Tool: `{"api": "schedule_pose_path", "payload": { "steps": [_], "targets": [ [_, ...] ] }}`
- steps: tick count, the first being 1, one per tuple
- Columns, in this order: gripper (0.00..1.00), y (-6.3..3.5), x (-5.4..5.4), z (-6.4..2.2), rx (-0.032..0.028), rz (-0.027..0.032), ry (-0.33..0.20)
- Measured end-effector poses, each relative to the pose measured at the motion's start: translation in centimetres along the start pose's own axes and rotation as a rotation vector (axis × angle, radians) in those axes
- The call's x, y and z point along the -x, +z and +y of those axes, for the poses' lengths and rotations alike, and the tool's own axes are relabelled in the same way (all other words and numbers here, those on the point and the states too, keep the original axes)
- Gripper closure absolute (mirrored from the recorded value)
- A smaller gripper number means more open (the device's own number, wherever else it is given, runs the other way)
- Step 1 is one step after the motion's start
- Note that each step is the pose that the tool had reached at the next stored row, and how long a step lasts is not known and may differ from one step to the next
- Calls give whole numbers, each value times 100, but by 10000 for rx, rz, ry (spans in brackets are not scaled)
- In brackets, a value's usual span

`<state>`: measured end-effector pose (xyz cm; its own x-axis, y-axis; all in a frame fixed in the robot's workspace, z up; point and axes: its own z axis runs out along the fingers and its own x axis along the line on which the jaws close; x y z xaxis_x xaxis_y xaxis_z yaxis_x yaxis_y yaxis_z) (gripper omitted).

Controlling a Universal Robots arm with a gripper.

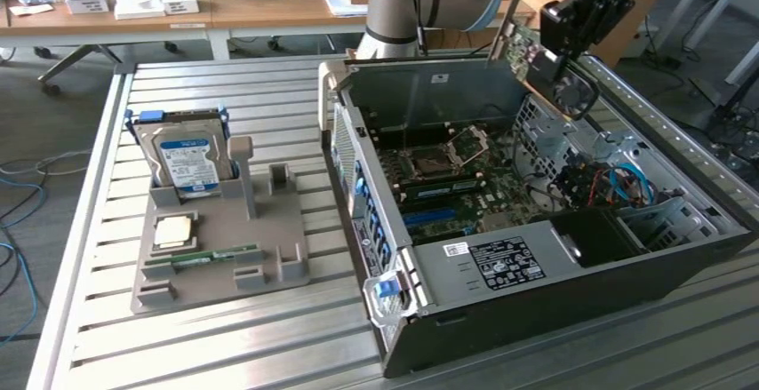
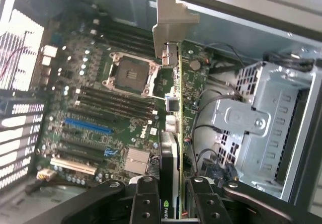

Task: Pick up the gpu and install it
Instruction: 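Insert the gpu into the slot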

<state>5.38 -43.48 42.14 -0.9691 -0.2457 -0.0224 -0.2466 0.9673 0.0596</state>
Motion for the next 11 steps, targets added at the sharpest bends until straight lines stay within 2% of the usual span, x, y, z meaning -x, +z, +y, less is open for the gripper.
{"api": "schedule_pose_path", "payload": {
  "steps": [11],
  "targets": [
    [73, 2, 0, 0, 44, 115, -1927]
  ]
}}
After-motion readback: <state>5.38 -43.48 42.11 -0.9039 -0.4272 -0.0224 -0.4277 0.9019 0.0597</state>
